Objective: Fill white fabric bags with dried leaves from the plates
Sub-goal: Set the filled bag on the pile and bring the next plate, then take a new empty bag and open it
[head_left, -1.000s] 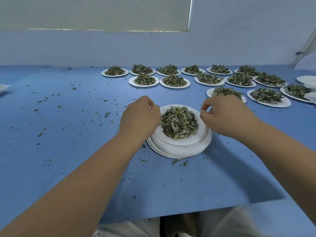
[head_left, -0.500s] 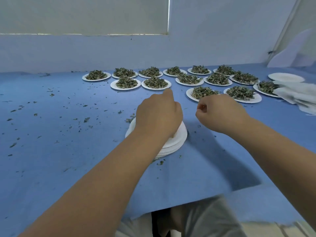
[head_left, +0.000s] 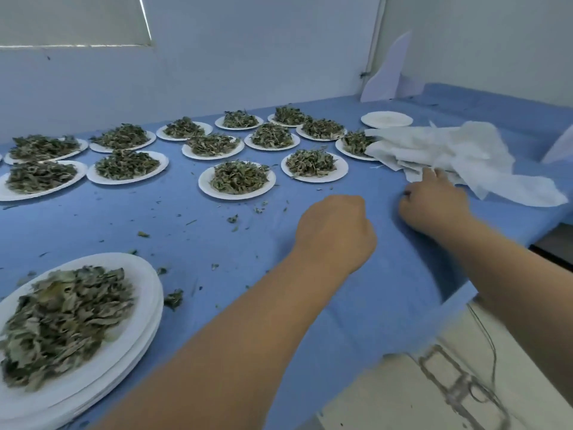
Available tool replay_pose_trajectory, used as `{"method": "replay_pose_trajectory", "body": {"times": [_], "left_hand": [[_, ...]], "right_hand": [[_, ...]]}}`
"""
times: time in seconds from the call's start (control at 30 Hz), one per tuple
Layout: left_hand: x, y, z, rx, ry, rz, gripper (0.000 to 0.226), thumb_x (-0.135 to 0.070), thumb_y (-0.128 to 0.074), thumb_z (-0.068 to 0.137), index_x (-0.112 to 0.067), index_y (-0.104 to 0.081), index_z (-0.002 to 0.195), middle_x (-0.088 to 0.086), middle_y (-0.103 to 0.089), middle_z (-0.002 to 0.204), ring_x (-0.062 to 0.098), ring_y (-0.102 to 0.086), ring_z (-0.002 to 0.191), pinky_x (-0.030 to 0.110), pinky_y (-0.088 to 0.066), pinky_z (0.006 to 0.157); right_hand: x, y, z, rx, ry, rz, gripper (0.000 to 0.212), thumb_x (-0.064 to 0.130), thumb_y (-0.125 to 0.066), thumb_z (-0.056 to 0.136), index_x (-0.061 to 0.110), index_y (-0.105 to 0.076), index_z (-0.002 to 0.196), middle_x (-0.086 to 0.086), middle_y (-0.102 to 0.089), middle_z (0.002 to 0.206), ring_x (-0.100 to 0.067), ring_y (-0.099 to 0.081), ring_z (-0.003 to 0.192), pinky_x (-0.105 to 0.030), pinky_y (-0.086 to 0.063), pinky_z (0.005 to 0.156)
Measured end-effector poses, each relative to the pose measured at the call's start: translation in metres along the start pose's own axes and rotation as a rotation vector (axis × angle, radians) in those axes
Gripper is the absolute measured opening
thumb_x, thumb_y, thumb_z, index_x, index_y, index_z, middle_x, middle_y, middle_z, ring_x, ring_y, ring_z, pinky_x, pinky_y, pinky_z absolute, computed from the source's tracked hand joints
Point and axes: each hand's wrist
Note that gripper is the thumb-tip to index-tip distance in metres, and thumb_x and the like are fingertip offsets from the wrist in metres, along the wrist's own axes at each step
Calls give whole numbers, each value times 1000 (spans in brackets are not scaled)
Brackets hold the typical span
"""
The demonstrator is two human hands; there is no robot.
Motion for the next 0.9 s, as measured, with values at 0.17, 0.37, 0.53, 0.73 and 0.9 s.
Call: {"method": "replay_pose_trajectory", "body": {"times": [0.17, 0.37, 0.53, 0.73, 0.9], "left_hand": [[-1, -26, 31, 27, -12, -30, 17, -18, -43, 92, -16, -60, 93, 1, -62, 91, 26, -56, 85, 35, -43, 66], [0, -39, 56, 13, -3, -44, 17, -18, -43, 91, -14, -60, 95, 2, -64, 92, 29, -57, 88, 40, -51, 75], [5, -43, 59, 0, -12, -55, 19, -19, -43, 93, -14, -62, 95, 1, -64, 90, 28, -57, 87, 43, -51, 78], [5, -42, 61, -128, 73, -233, 19, -19, -49, 90, -20, -65, 100, -4, -65, 88, 22, -58, 86, 34, -48, 72], [13, -26, 76, -194, 334, -748, 19, -34, -59, 94, -26, -64, 110, -13, -65, 104, -7, -59, 89, 7, -44, 69]], "right_hand": [[-23, -10, 54, -185, 29, 20, 26, 15, -55, 89, 12, -69, 112, -16, -54, 139, -34, -42, 136, -47, -34, 107], [-11, -5, 101, -257, 96, 17, 36, 3, -60, 81, 14, -56, 115, -13, -65, 91, -36, -58, 92, -42, -34, 85], [-10, -7, 115, -291, 92, 62, 24, 4, -51, 90, 15, -68, 104, -12, -66, 85, -35, -50, 81, -42, -32, 86], [9, -6, 91, -442, 267, 503, 14, 14, -61, 94, 11, -74, 101, -9, -76, 98, -33, -68, 96, -41, -49, 92], [40, 19, 47, -411, 319, 1001, 7, 20, -76, 85, 23, -69, 83, 14, -72, 82, -2, -67, 85, -10, -46, 79]]}}
Point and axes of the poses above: each hand's wrist, its own z-axis towards the middle knuckle, its own y-axis out of the back of the hand, x = y × z
